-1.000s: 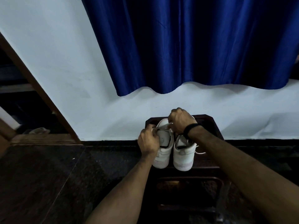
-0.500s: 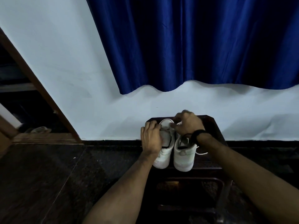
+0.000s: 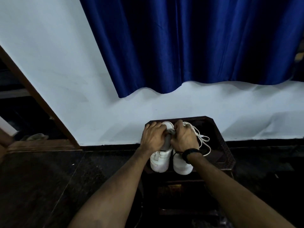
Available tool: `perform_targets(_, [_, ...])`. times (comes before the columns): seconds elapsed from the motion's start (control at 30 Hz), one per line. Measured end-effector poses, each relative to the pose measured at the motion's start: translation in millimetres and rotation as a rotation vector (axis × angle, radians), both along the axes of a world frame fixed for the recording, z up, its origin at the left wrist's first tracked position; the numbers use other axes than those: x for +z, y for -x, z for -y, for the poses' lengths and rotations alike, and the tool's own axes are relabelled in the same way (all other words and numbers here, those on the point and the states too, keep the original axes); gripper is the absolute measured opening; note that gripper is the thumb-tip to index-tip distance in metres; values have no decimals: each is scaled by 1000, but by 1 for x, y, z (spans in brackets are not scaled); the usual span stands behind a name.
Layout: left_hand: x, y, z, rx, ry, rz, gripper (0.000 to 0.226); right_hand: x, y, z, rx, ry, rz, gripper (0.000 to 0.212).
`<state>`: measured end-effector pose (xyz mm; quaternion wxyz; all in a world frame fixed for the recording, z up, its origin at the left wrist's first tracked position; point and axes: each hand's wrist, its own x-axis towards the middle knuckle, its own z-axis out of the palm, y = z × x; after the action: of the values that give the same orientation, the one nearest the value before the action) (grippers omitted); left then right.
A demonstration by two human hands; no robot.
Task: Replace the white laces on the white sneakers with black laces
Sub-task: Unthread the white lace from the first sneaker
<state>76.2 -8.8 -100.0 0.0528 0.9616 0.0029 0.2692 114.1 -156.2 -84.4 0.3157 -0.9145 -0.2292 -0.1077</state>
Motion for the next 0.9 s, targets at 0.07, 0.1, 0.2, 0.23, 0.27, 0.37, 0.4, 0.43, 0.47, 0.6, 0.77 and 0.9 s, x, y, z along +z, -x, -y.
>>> perform_targets(0.07, [-2, -2, -4, 165, 432, 24, 10, -1, 0, -1, -22, 12, -1, 26])
perform_targets(0.1, [-3, -5, -5, 268, 659, 13, 12, -2, 0, -1, -29, 17, 2, 26])
perform_targets(0.2, [-1, -7, -8, 288, 655, -34, 7, -2, 1, 0, -30, 31, 4, 27])
perform_targets(0.23, [1, -6, -8, 203, 524, -65, 8, -2, 1, 0, -32, 27, 10, 25])
perform_targets(0.27, [7, -5, -6, 109, 384, -121, 14, -1, 1, 1, -38, 23, 12, 24])
perform_targets(0.37, [30, -7, -3, -57, 64, -287, 35, -2, 1, 1, -47, 11, 26, 23])
perform_targets(0.4, [36, -7, -1, -68, -10, -346, 39, -2, 1, 1, -44, 9, 29, 22])
perform_targets(0.43, [40, -9, 1, -69, -64, -377, 36, -2, 2, 1, -44, 9, 30, 22])
perform_targets(0.47, [44, -10, 4, -61, -94, -379, 29, -2, 2, 2, -49, 11, 27, 22])
perform_targets(0.6, [53, -16, -1, -26, -147, -432, 19, 0, 2, 3, -56, 39, -1, 24])
perform_targets(0.77, [45, -8, 5, -66, -22, -525, 19, 5, 5, 5, -40, 20, -29, 24])
perform_targets(0.9, [33, -7, 8, 36, 102, -365, 27, 3, 5, 4, -59, 24, -6, 21])
